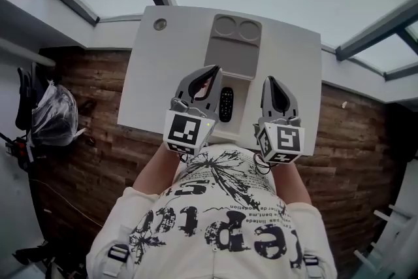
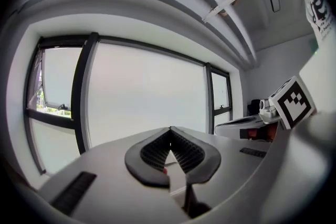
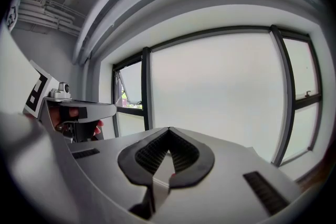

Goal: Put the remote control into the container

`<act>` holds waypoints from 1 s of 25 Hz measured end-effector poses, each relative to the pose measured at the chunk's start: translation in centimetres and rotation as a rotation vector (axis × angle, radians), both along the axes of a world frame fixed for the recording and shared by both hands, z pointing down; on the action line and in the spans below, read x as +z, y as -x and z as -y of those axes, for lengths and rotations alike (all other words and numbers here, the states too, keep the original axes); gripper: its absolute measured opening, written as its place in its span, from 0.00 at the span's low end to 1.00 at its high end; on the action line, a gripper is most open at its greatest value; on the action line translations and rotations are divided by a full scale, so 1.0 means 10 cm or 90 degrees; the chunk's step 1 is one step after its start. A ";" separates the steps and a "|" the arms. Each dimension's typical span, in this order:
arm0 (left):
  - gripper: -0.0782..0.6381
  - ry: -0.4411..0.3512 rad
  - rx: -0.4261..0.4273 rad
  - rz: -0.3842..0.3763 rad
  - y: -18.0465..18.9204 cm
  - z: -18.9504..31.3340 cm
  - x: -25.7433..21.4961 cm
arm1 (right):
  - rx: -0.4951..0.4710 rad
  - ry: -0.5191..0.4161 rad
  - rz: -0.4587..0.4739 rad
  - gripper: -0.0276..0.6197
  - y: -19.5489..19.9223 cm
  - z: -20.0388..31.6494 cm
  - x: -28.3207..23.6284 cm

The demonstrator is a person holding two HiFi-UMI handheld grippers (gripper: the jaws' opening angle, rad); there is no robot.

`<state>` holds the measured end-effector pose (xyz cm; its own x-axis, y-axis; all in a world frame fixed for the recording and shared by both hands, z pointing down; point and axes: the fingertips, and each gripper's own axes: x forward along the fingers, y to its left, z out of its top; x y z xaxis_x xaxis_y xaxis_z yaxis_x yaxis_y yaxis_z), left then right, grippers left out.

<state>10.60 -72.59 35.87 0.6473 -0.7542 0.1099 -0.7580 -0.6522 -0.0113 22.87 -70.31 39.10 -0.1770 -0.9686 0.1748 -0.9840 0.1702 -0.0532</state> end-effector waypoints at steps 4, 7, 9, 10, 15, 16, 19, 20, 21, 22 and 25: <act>0.12 -0.041 -0.007 -0.031 0.10 -0.01 -0.19 | 0.002 -0.031 -0.005 0.05 0.07 0.04 -0.14; 0.12 -0.074 -0.012 -0.064 0.15 -0.05 -0.34 | 0.001 -0.047 -0.006 0.05 0.09 0.04 -0.21; 0.12 -0.085 -0.011 -0.070 0.16 -0.08 -0.40 | -0.002 -0.056 -0.010 0.05 0.09 0.02 -0.25; 0.12 -0.087 -0.009 -0.072 0.16 -0.09 -0.42 | -0.003 -0.060 -0.012 0.05 0.09 0.02 -0.27; 0.12 -0.075 -0.014 -0.067 0.17 -0.06 -0.37 | -0.002 -0.067 -0.010 0.05 0.09 0.01 -0.30; 0.12 -0.072 -0.016 -0.064 0.17 -0.06 -0.36 | -0.001 -0.066 -0.009 0.05 0.08 0.00 -0.30; 0.12 -0.068 -0.019 -0.066 0.16 -0.06 -0.35 | 0.000 -0.062 -0.011 0.05 0.07 0.00 -0.29; 0.12 -0.067 -0.020 -0.066 0.16 -0.06 -0.35 | 0.000 -0.060 -0.011 0.05 0.07 0.00 -0.29; 0.12 -0.066 -0.021 -0.065 0.16 -0.05 -0.35 | 0.000 -0.060 -0.009 0.05 0.07 0.00 -0.28; 0.12 -0.064 -0.021 -0.064 0.16 -0.05 -0.34 | 0.000 -0.059 -0.007 0.05 0.07 0.01 -0.28; 0.12 -0.051 -0.023 -0.062 0.14 -0.03 -0.30 | 0.003 -0.060 -0.003 0.05 0.05 0.01 -0.27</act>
